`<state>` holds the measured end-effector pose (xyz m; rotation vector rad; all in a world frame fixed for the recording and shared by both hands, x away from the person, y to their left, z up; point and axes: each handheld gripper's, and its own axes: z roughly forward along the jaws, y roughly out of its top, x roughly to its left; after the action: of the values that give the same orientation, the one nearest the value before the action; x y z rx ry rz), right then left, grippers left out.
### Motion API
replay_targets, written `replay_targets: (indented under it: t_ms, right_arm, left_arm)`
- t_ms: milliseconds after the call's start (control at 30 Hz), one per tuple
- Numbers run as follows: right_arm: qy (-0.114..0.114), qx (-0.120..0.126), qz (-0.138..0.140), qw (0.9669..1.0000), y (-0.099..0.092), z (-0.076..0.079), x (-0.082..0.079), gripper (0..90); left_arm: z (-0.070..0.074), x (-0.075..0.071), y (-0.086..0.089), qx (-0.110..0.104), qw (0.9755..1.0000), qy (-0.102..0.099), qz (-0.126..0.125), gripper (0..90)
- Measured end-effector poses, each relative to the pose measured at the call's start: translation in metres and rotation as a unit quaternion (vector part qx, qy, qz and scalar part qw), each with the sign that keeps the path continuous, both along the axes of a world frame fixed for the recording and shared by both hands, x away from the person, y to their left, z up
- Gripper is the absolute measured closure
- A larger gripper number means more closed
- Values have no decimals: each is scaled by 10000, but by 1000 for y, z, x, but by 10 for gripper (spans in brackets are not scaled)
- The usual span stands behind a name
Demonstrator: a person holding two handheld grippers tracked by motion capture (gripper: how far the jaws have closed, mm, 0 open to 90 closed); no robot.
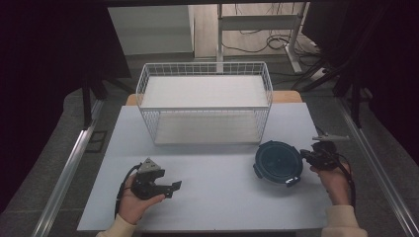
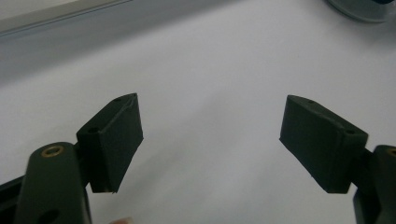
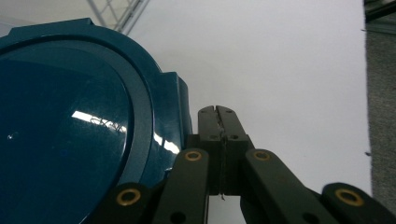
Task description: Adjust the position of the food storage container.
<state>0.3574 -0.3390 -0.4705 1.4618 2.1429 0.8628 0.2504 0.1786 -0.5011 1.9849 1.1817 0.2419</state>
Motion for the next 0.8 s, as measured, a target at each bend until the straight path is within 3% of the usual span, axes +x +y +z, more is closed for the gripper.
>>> replay_targets:
  t_ms: [200, 333, 600, 800]
  right_arm:
    - [57, 60, 159, 9998, 10, 1, -5, 900]
    - [79, -105, 268, 9996, 20, 2, -10, 900]
    - [203, 0, 389, 9990, 30, 2, -15, 900]
    - [365, 71, 665, 9971, 46, 2, -22, 900]
  left_arm:
    - [1, -1, 1, -4, 10000, -34, 4, 206]
    - [1, 0, 1, -5, 10000, -29, 4, 206]
    - [0, -1, 1, 6, 10000, -24, -2, 206]
    - [0, -1, 0, 7, 10000, -28, -11, 206]
